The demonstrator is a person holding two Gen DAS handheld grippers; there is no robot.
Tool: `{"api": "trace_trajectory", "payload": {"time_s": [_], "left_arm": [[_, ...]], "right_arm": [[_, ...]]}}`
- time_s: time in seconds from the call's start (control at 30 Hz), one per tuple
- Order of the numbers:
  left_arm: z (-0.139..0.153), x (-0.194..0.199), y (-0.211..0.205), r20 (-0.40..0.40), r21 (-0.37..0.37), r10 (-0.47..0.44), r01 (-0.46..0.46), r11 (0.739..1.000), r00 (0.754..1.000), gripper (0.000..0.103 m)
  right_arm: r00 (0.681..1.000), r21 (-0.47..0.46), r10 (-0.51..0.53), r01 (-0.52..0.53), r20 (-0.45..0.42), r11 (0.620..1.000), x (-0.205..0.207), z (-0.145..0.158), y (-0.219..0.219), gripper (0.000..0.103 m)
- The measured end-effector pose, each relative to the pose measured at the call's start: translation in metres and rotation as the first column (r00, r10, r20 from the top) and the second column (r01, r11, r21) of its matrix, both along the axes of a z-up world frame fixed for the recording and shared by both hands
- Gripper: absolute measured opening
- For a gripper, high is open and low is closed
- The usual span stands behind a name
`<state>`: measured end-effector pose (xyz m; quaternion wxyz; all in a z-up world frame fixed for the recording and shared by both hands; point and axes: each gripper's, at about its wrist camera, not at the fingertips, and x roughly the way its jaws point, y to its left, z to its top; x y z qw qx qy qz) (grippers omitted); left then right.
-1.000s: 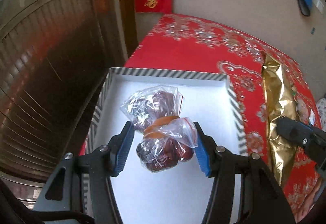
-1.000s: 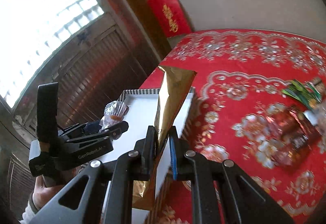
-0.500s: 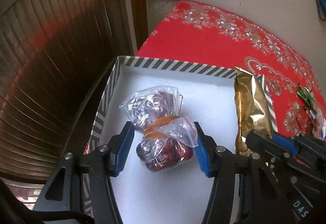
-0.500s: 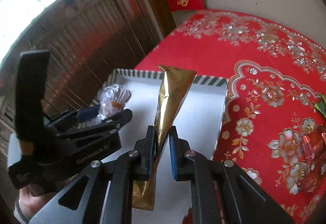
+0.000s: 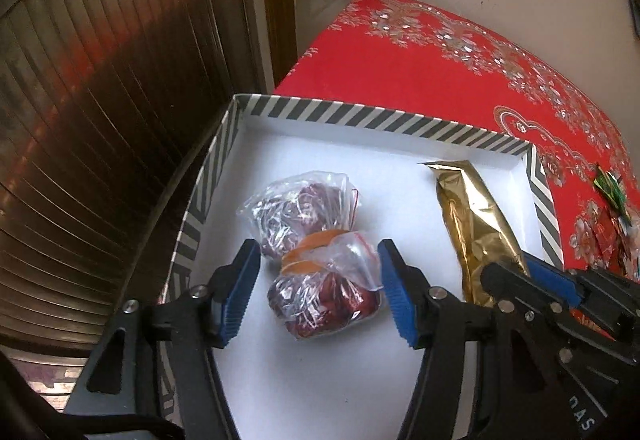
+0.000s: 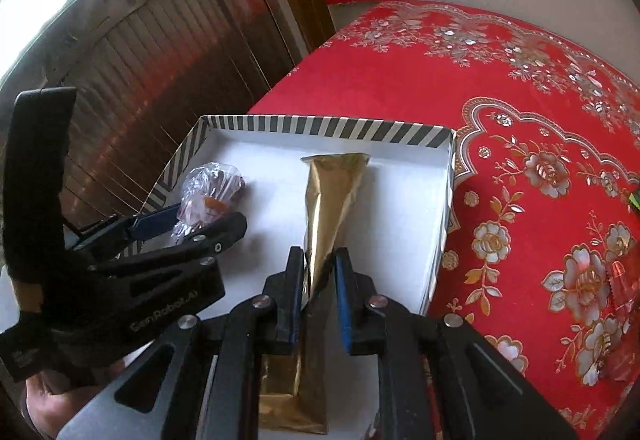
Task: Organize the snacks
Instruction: 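Open both tools to drop the dates bag and gold bag into the tray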
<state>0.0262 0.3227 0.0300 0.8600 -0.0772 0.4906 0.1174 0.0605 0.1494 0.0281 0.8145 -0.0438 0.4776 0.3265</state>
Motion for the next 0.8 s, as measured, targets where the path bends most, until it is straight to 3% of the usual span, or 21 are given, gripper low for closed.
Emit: {"api": "trace_trajectory", "payload": {"time_s": [0.2, 0.43, 0.63, 0.8], "left_arm": [[0.005, -0.003, -0.002, 0.009, 0.020, 0.009, -0.010, 1.000, 1.000, 0.078], [0.014, -0.015, -0.003, 0.024, -0.018, 0.023, -0.023, 1.000, 0.999, 0.081], [0.033, -0.035, -0.010, 0.109, -0.079, 0.001, 0.008, 0.997, 0.994, 0.084], [0.053, -0.049, -0.028, 0.159, -0.043, -0.020, 0.027, 0.999, 0.987, 0.085]], "right_arm": [[1.000, 0.050, 0.008, -0.008, 0.000, 0.999, -0.003, 0.004, -0.004, 0.033], [0.999, 0.112, -0.018, 0.013, 0.046, 0.994, -0.012, 0.022, -0.020, 0.040], [0.996, 0.149, -0.033, 0.021, 0.078, 0.989, -0.022, 0.035, -0.043, 0.044], [0.993, 0.177, -0.060, 0.042, 0.098, 0.983, -0.031, 0.045, -0.074, 0.045]]}}
